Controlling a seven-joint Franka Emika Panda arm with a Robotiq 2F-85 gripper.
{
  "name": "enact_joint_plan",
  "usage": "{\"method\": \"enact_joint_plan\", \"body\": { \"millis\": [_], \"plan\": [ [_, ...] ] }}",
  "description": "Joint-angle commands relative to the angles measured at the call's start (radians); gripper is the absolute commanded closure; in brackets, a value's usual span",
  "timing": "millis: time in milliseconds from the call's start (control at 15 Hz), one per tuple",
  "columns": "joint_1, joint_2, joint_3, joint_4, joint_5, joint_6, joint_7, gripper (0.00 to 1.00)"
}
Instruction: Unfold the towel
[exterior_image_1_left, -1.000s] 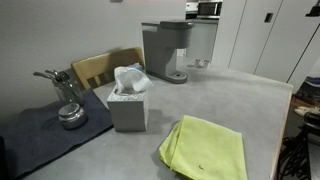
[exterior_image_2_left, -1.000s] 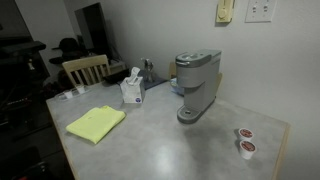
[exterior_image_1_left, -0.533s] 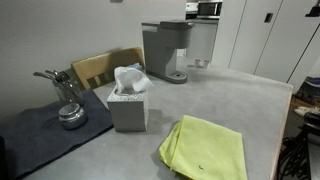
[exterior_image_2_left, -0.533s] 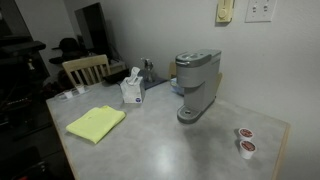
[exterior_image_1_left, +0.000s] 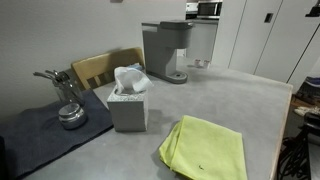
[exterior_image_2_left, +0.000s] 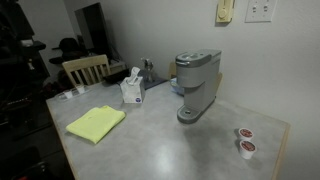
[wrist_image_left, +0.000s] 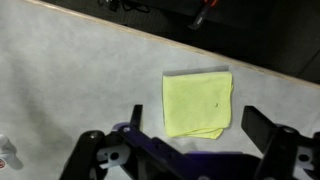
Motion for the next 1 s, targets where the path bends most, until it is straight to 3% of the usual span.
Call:
{"method": "enact_joint_plan", "body": {
  "millis": [0,667,933],
  "plan": [
    [0.028,0.08,0.026,-0.007,0.045,0.048,0.021,0.0],
    [0.091,0.245,0.105,-0.005,0.136,0.114,0.071,0.0],
    [0.09,0.23,0.103,-0.007,0.118,0.097,0.067,0.0]
  ]
}}
